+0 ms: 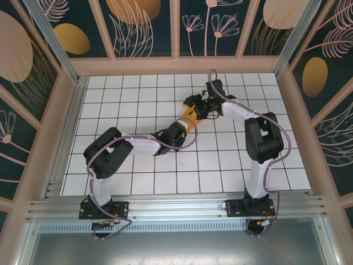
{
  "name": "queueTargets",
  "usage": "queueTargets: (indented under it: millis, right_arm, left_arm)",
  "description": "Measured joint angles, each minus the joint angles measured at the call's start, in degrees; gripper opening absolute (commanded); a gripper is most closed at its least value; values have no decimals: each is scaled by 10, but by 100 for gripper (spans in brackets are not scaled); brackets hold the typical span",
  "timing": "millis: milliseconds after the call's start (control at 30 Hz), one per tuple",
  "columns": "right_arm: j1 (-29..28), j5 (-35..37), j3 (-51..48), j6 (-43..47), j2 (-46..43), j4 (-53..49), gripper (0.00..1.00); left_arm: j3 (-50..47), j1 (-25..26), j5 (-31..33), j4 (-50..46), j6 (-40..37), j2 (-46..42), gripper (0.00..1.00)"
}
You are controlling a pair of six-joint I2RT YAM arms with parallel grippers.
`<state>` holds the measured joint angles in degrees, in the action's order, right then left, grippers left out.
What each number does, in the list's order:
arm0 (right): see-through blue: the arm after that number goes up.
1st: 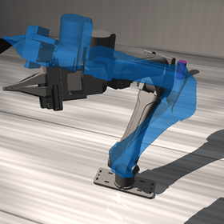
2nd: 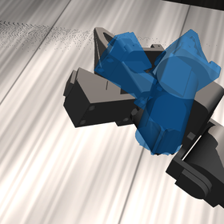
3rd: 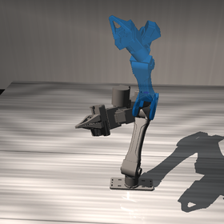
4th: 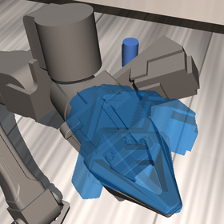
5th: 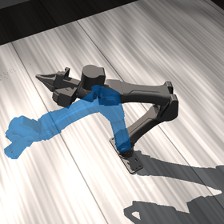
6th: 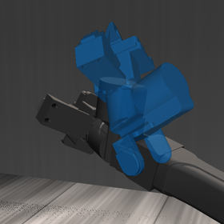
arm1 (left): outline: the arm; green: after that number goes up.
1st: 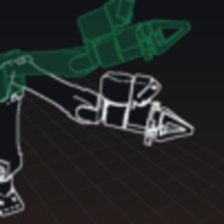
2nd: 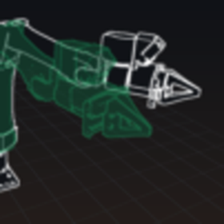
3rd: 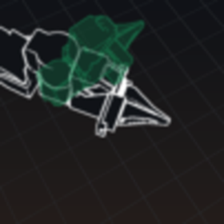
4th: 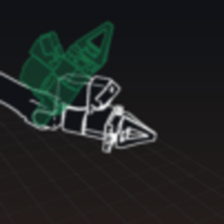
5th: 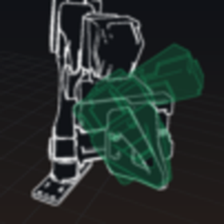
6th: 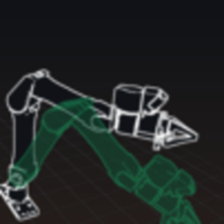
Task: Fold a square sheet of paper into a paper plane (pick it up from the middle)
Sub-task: Fold the wing for the fifth time at the center of the table.
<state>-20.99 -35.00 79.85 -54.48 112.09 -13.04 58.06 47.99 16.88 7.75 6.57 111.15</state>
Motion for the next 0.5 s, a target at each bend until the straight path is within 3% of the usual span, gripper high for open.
queueTargets:
  millis: [333,500]
  right_arm:
    - [-12,2,64,11,54,-112,60]
    - [-31,4,80,22,63,-143,51]
  left_arm:
    - [0,5,32,19,-40,10,4]
    - [2,6,43,21,-51,13,4]
